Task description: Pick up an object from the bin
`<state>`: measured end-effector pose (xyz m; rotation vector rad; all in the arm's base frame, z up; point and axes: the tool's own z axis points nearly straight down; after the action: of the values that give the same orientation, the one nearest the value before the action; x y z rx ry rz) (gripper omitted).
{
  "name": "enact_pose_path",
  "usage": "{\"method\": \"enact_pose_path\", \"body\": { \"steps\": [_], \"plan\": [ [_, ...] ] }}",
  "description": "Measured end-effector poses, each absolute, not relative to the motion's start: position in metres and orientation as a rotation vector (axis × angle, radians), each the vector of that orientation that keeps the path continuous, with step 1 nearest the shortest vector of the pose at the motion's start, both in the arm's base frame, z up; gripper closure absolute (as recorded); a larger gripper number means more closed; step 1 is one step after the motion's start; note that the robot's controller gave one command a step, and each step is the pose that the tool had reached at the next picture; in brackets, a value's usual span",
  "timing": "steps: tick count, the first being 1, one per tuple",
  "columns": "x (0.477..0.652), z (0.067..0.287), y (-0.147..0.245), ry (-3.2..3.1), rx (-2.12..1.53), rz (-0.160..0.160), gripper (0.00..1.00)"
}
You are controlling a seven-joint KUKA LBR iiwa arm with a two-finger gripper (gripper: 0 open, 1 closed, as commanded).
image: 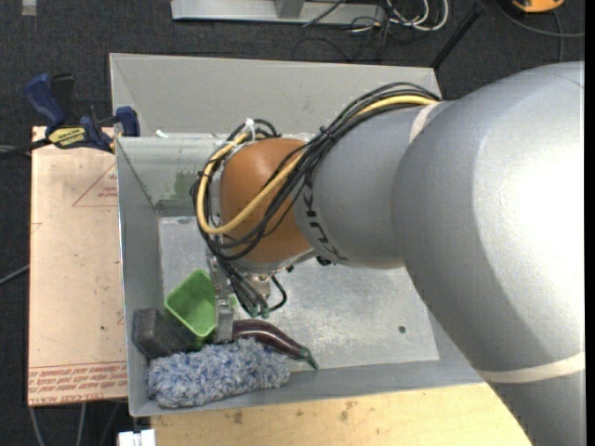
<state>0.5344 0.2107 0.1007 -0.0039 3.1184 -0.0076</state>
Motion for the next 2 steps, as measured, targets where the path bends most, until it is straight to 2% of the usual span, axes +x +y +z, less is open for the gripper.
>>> {"method": "enact_pose_path", "body": {
  "steps": [1,2],
  "plan": [
    [0.5332,0.0993,0.2132,3.119,-0.004,0.0,0.0],
    [0.5338,0.1002,0.2114,3.12,-0.005,-0.006,1.0]
  ]
}}
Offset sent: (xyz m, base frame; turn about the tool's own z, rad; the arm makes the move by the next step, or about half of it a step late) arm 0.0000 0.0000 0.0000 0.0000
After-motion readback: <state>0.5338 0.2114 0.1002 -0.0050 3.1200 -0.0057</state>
